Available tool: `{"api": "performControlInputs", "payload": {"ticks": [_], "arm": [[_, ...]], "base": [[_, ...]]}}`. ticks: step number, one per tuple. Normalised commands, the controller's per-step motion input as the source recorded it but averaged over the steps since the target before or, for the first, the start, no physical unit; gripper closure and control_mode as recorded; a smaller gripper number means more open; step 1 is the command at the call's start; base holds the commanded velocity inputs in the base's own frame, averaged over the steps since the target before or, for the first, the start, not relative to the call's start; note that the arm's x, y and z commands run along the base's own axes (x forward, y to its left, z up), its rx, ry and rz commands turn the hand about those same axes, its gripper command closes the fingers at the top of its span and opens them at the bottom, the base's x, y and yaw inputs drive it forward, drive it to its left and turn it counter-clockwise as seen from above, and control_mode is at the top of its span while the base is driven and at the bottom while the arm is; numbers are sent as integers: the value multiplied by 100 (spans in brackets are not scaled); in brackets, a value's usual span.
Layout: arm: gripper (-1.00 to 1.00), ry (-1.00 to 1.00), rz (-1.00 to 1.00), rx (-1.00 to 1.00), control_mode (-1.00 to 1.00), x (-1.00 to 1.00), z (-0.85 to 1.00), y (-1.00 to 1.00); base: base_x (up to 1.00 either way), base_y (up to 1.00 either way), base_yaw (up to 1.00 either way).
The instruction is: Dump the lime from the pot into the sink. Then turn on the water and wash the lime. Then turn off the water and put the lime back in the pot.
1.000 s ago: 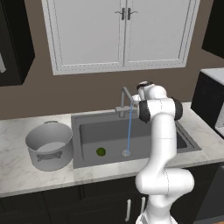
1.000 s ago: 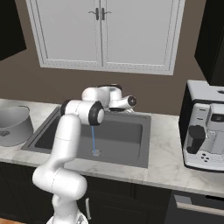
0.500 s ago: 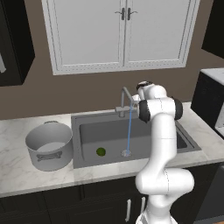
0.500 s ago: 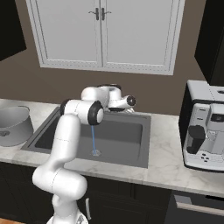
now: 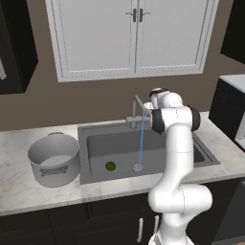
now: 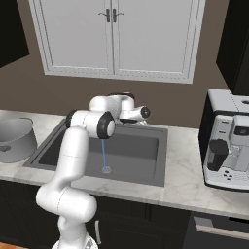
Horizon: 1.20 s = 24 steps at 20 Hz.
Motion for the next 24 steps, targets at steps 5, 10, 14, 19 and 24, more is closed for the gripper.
{"api": "performControlInputs", "payload": {"ticks": [5,10,14,19,24], "arm": [[100,2,0,12,-100,2,0,3],[100,0,0,6,-100,0,0,15],[100,0,0,3,-100,0,0,32],[100,0,0,1,-100,0,2,52],[100,0,0,2,-100,0,8,56]], "base": [[0,0,0],[0,0,0],[0,0,0],[0,0,0],[0,0,0]]}}
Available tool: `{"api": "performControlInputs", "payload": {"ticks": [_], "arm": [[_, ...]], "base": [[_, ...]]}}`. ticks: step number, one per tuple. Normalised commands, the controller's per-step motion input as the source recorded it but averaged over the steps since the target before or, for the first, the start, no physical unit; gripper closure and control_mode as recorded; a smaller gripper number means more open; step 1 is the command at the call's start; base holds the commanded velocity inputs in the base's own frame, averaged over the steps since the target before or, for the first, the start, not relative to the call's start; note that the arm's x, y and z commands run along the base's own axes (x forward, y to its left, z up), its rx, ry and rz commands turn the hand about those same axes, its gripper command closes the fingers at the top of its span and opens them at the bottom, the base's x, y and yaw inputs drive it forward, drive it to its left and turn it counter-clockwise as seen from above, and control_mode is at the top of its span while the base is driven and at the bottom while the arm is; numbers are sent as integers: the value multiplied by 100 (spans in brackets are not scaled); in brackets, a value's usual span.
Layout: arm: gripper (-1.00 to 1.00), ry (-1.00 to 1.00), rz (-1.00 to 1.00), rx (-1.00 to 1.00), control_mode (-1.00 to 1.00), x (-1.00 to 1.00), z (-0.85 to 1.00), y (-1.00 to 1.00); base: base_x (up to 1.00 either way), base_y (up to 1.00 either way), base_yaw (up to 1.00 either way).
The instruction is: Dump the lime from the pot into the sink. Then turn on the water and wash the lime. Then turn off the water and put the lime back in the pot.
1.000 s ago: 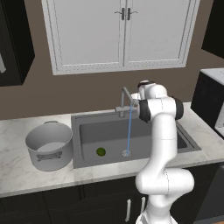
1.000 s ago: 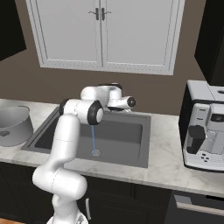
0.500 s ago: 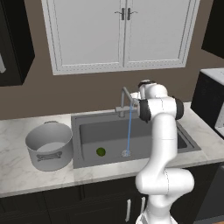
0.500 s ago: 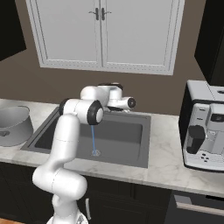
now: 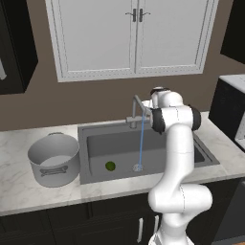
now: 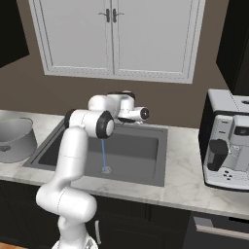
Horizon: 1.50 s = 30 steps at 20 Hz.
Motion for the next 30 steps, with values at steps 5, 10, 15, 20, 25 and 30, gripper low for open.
{"api": "performControlInputs", "payload": {"ticks": [5,10,15,20,25,30], "arm": [[100,0,0,4,-100,0,13,60],[100,0,0,6,-100,16,16,66],[100,0,0,5,-100,18,23,66],[100,0,0,5,-100,22,27,57],[100,0,0,3,-100,26,35,79],[100,0,0,2,-100,17,45,75]], "base": [[0,0,0],[0,0,0],[0,0,0],[0,0,0],[0,0,0],[0,0,0]]}}
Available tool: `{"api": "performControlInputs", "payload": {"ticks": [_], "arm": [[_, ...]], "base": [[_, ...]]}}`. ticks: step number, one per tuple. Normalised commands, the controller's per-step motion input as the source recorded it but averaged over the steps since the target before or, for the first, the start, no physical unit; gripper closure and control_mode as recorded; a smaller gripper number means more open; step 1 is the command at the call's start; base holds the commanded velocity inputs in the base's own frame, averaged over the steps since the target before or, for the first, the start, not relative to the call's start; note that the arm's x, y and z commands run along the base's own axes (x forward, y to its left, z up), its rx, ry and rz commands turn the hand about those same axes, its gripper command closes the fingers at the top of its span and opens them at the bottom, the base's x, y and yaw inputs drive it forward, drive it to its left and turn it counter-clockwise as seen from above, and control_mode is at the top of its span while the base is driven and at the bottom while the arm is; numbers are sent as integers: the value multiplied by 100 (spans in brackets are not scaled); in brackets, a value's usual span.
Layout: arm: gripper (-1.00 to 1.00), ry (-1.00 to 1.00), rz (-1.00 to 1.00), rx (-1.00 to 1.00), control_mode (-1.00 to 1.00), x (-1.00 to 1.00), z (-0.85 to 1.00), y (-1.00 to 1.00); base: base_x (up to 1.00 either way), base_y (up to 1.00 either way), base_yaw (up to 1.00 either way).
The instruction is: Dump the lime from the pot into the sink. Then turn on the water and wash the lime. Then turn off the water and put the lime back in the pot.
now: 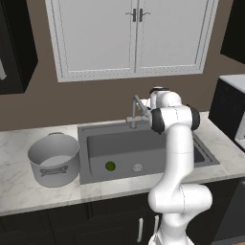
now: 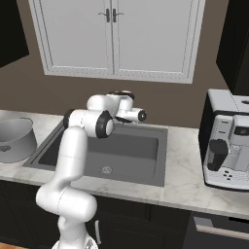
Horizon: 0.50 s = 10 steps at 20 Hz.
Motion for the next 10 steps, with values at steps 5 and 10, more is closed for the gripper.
{"api": "performControlInputs", "payload": {"ticks": [5,10], "arm": [[100,-3,0,2,-100,8,57,73],[-100,-3,0,0,-100,2,62,29]], "base": [[0,0,0],[0,0,0]]}}
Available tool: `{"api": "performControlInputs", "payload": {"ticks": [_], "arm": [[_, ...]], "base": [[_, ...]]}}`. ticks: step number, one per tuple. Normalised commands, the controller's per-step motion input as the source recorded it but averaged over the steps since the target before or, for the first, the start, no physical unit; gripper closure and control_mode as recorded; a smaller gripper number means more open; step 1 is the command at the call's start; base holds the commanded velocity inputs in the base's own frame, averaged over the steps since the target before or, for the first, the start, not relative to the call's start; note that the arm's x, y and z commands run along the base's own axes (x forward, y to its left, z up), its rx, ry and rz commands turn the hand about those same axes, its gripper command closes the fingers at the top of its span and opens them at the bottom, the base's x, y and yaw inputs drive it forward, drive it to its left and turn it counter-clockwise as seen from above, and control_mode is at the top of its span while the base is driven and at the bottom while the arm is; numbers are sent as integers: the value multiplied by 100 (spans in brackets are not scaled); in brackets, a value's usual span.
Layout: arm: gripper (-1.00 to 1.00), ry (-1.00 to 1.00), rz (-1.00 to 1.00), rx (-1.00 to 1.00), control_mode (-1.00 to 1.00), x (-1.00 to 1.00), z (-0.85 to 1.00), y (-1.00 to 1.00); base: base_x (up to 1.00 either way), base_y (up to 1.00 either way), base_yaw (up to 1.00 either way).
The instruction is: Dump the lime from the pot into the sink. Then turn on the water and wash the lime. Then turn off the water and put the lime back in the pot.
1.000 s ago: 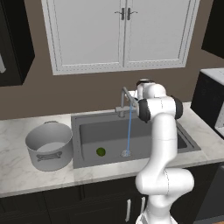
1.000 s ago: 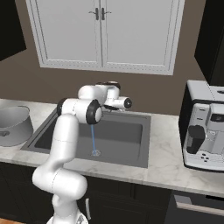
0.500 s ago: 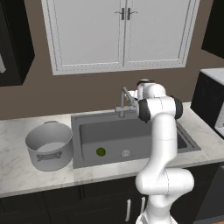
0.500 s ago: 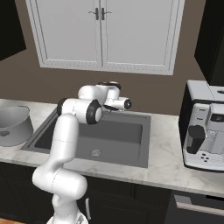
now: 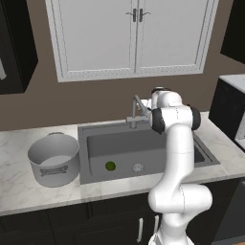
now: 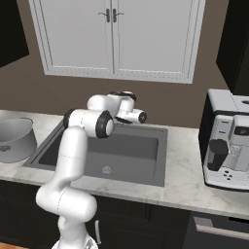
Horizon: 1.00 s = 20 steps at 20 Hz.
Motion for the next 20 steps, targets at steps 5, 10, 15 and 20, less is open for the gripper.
{"api": "performControlInputs", "payload": {"ticks": [5,10,15,20], "arm": [[-100,0,-2,-2,-100,0,69,-1],[-100,0,-8,-14,-100,0,77,-29],[-100,0,-10,-18,-100,0,73,-34],[-100,0,-10,-18,-100,0,69,-33]], "base": [[0,0,0],[0,0,0],[0,0,0],[0,0,0]]}}
